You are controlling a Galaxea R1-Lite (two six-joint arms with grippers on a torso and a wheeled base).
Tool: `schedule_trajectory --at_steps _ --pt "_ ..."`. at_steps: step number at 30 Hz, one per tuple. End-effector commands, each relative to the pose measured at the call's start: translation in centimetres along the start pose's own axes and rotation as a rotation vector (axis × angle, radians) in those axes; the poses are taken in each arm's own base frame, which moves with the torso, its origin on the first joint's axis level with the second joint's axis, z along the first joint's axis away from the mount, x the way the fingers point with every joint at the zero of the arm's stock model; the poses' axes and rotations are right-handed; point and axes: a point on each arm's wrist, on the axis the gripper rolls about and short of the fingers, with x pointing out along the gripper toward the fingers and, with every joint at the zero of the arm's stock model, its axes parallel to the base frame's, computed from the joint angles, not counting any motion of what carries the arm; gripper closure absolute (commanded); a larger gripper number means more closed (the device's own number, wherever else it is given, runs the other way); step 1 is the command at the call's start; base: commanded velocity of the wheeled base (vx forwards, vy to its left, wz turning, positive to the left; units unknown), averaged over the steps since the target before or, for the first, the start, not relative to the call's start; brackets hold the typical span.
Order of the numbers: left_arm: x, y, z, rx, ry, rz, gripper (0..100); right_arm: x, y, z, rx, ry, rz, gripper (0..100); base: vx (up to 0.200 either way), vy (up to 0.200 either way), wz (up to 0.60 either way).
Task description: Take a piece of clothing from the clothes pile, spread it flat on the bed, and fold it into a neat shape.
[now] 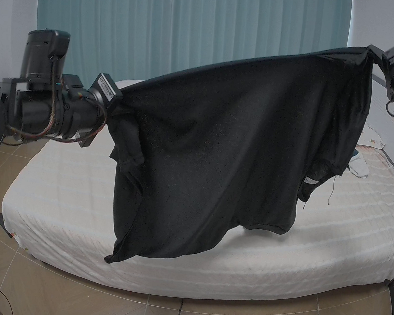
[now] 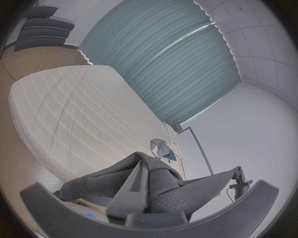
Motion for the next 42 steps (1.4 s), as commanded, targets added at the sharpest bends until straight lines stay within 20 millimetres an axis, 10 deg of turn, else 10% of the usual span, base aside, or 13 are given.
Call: schedule_trajectory --at_steps 1,14,33,34,35,42 --pt "9.4 3.7 1.4 -0.078 0.049 0.165 100 6.3 -6.3 -4.4 -0.027 0.101 -0.173 100 0.2 0.0 0.0" --pt "18.2 7.4 1.3 -0.13 0.066 0.19 100 10.4 -13.5 -12.3 -0.001 0.087 -0.156 100 0.2 0.0 0.0" --pt "26.9 16.0 -3.3 -0.263 0.105 0.338 100 10.3 -23.7 -27.7 -0.025 0.205 -0.308 100 0.042 0.0 0.0" --pt "27.1 16.3 -3.5 -0.265 0.106 0.346 100 10.1 -24.0 -28.1 -0.027 0.216 -0.316 0 0.0 0.0 0.0" --pt "27.2 16.5 -3.6 -0.265 0.107 0.351 0 10.0 -24.2 -28.3 -0.031 0.222 -0.321 0 0.0 0.0 0.0" --pt "28.1 18.0 -4.6 -0.256 0.1 0.374 0 9.0 -26.3 -30.4 -0.061 0.28 -0.351 0 0.0 0.0 0.0"
